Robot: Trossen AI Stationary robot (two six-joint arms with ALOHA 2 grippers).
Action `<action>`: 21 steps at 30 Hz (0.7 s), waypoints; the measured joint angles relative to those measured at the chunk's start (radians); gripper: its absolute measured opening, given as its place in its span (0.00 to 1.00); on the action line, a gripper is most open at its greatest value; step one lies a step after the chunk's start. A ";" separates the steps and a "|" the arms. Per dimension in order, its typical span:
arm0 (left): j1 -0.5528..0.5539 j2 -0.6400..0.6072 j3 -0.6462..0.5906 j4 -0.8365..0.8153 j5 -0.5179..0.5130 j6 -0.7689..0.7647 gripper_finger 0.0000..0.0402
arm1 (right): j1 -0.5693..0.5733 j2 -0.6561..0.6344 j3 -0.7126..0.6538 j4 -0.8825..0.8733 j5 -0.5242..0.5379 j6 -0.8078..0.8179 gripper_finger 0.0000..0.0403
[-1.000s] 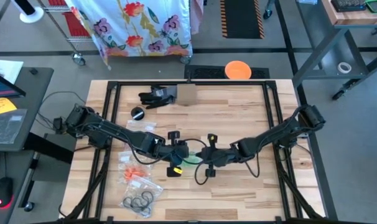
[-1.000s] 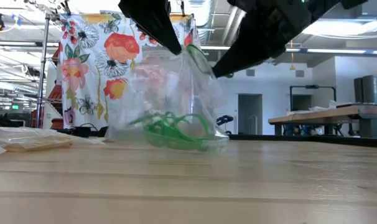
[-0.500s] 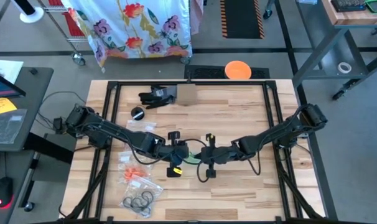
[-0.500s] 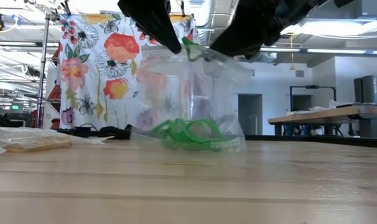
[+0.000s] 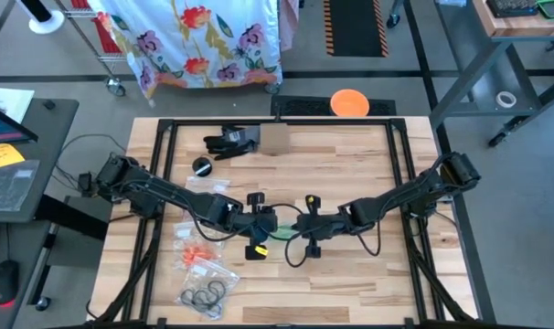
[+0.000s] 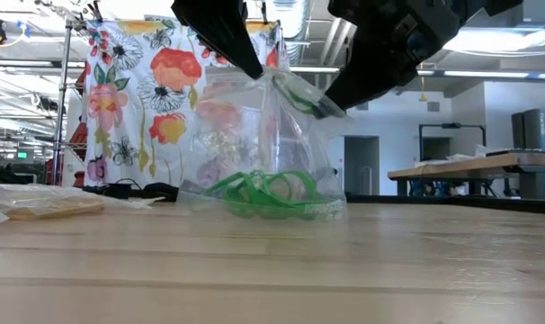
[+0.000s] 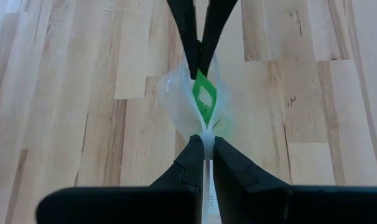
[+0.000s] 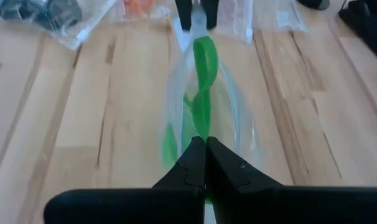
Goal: Sort rubber bands
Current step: Put the green rubber band into the transparent zip bag
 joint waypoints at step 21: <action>0.000 0.000 0.000 0.002 0.028 -0.006 0.02 | -0.022 0.001 0.079 -0.041 -0.001 0.015 0.21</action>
